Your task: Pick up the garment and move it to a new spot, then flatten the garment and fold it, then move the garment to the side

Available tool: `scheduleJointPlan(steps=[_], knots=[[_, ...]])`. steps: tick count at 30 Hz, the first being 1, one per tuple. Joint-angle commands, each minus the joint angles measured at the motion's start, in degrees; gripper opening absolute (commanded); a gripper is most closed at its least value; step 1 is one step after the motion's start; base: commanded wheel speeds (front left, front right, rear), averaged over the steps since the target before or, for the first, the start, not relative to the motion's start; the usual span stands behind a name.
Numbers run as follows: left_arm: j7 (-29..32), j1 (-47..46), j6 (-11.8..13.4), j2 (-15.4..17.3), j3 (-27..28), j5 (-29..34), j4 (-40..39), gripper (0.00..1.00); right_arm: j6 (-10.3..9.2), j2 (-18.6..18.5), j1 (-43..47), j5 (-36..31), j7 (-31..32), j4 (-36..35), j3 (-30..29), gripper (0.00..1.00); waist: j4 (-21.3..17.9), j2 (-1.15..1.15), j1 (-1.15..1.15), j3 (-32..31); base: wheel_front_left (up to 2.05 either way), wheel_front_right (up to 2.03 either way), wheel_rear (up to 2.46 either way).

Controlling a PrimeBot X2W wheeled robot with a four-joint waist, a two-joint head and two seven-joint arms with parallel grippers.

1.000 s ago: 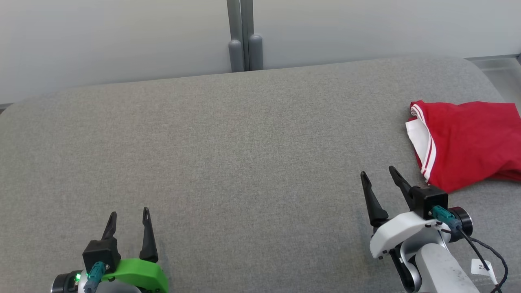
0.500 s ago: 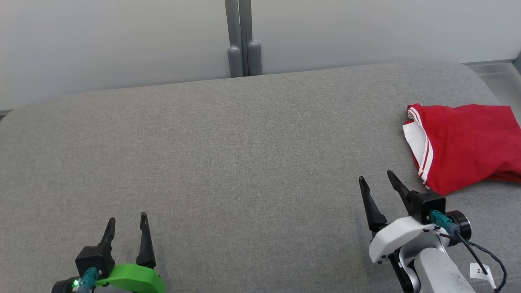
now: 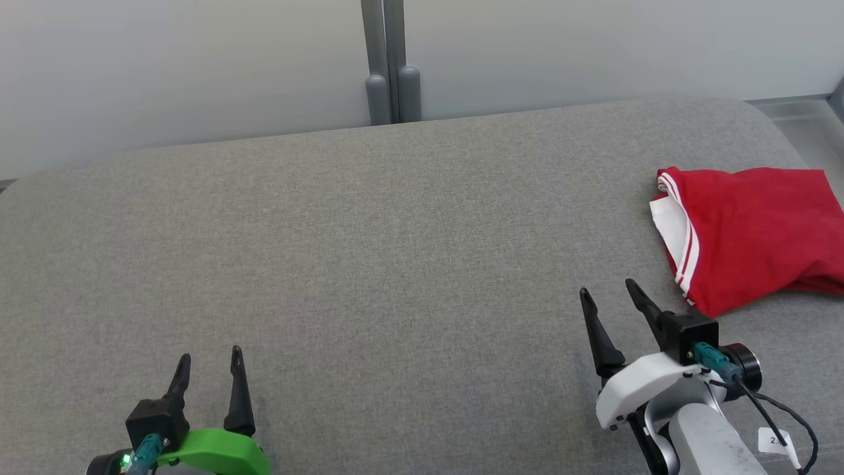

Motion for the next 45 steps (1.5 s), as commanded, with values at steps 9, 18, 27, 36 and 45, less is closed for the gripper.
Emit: scheduleJointPlan(steps=[9, 18, 27, 36, 45], knots=[[0.1, 0.4, -0.2, 0.2, -0.2, -0.8, -0.4, 1.0, -0.1, -0.1, 0.3, -0.5, -0.1, -0.3, 0.0, 1.0, 0.0, 0.0, 0.0, 0.4, 0.0, 0.0, 0.0], [0.2, 0.5, -1.3, -0.4, -0.4, -1.2, 0.3, 0.0, 0.01, 0.3, 1.5, 0.8, 0.3, 1.8, 0.2, 0.0, 0.1, 0.0, 0.0, 0.5, 0.0, 0.0, 0.0], [3.0, -0.2, -1.9, -0.3, 0.7, -11.2, -0.6, 0.0, 0.0, 0.3, 1.9, 11.4, 3.2, 0.1, -1.7, 0.0, 0.2, 0.0, 0.0, 0.4, 0.0, 0.0, 0.0], [5.1, -0.5, -2.5, -0.2, 1.2, -20.2, -2.0, 0.0, 0.0, 0.2, 2.7, 21.0, 5.4, -2.0, -2.9, 0.0, 0.4, 0.0, 0.0, 0.4, 0.0, 0.0, 0.0], [6.9, -0.8, -3.0, -0.2, 1.8, -27.4, -3.0, 0.0, -0.01, 0.2, 3.2, 28.7, 7.3, -3.4, -4.1, 0.0, 0.5, 0.0, 0.0, 0.3, 0.0, 0.0, 0.0]])
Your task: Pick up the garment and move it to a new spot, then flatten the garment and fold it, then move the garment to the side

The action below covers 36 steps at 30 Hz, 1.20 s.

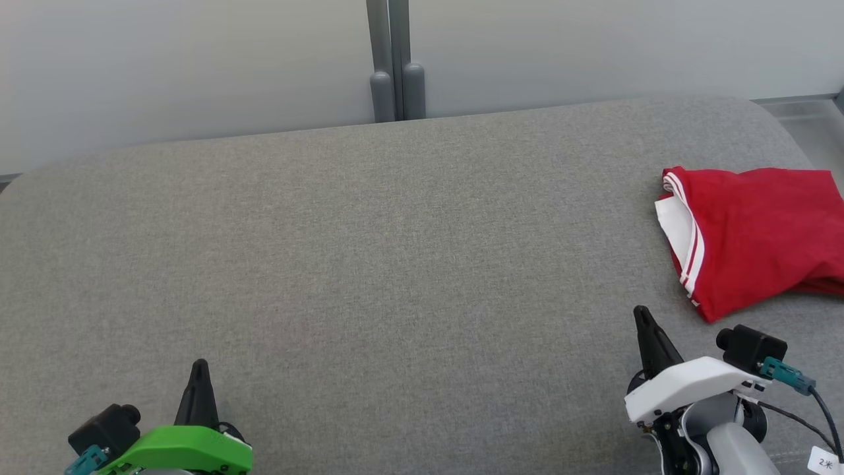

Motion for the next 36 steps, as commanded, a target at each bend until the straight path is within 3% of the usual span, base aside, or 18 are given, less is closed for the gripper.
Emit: scheduleJointPlan(steps=[1, 36], knots=[[0.4, -1.7, -0.5, 0.3, 0.4, -2.0, -1.1, 0.0, -0.01, -0.2, -0.3, 2.2, 0.4, -1.3, -0.5, 0.0, 0.0, 0.0, 0.0, 0.0, 0.0, 0.0, 0.0], [7.0, -2.9, -2.2, 0.5, 2.5, -27.6, -4.3, 0.0, -0.03, -0.3, 1.4, 29.4, 7.4, -6.3, -4.7, 0.0, 0.6, 0.0, 0.0, -0.2, 0.0, 0.0, 0.0]])
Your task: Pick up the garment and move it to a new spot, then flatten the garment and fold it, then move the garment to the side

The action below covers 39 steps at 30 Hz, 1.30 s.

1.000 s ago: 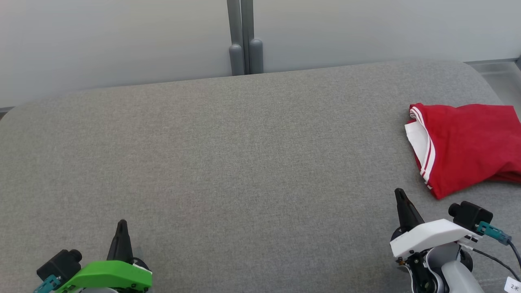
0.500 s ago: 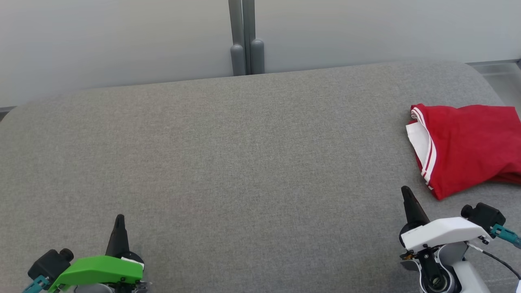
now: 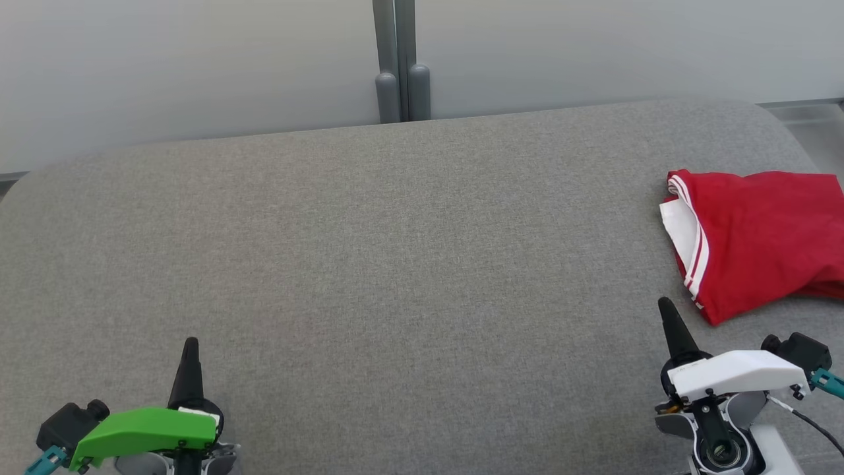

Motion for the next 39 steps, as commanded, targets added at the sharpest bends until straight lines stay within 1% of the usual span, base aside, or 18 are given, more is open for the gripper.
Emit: scheduleJointPlan(steps=[1, 20, 39], knots=[[0.4, -1.3, -0.4, 0.4, 0.3, -1.8, -0.9, 0.0, -0.02, -0.3, 0.1, 1.9, 0.5, -1.0, -0.4, 0.0, 0.0, 0.0, 0.0, 0.0, 0.0, 0.0, 0.0], [2.9, -1.8, -1.1, 0.5, 1.2, -11.8, -2.1, 0.0, -0.01, -0.3, 0.8, 12.3, 3.2, -2.9, -2.0, 0.0, 0.3, 0.0, 0.0, -0.1, 0.0, 0.0, 0.0], [5.2, -2.1, -1.7, 0.6, 1.9, -20.5, -3.1, 0.0, -0.01, -0.4, 1.5, 21.7, 5.6, -4.5, -3.5, 0.0, 0.7, 0.0, 0.0, -0.2, 0.0, 0.0, 0.0]])
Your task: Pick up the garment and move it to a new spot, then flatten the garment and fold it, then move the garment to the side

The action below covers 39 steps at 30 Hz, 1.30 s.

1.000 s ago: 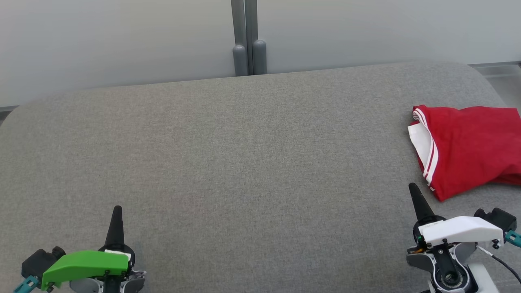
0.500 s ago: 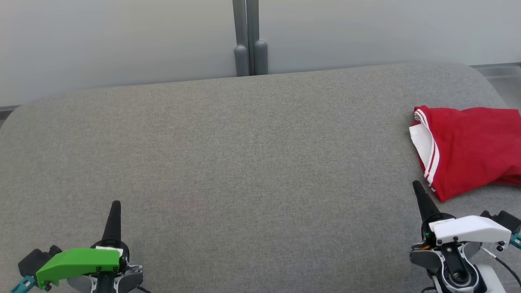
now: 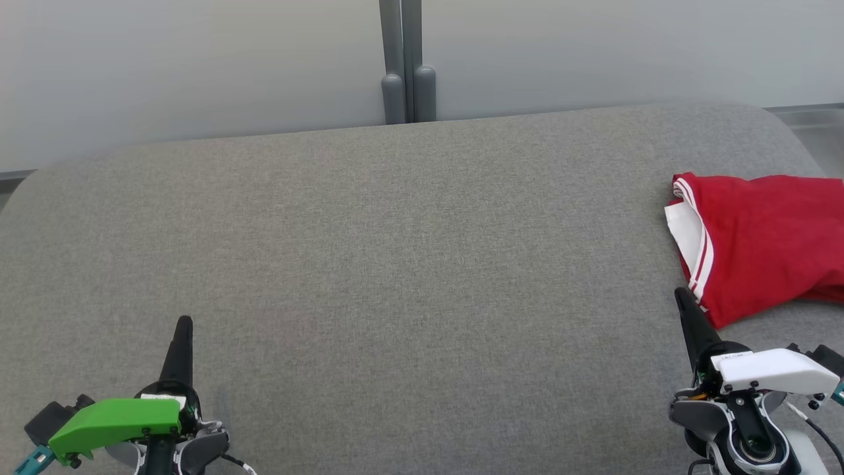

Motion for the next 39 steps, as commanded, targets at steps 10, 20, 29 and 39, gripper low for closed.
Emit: scheduleJointPlan(steps=[10, 20, 29, 39], knots=[[1.2, -1.2, -0.6, 0.4, 0.6, -4.9, -0.9, 0.0, 0.03, -0.3, 0.9, 5.2, 1.4, -1.3, -0.9, 0.0, 0.2, 0.0, 0.0, -0.1, 0.0, 0.0, 0.0], [2.2, -1.3, -1.0, 0.5, 0.9, -8.8, -1.4, 0.0, 0.02, -0.3, 1.1, 9.3, 2.5, -2.0, -1.5, 0.0, 0.3, 0.0, 0.0, -0.1, 0.0, 0.0, 0.0], [2.6, -1.3, -1.1, 0.5, 1.1, -10.2, -1.5, 0.0, 0.02, -0.3, 1.2, 11.0, 2.9, -2.3, -1.8, 0.0, 0.4, 0.0, 0.0, -0.1, 0.0, 0.0, 0.0], [2.6, -1.3, -1.1, 0.5, 1.1, -10.1, -1.5, 0.0, 0.02, -0.3, 1.1, 10.9, 2.9, -2.3, -1.8, 0.0, 0.4, 0.0, 0.0, -0.1, 0.0, 0.0, 0.0]])
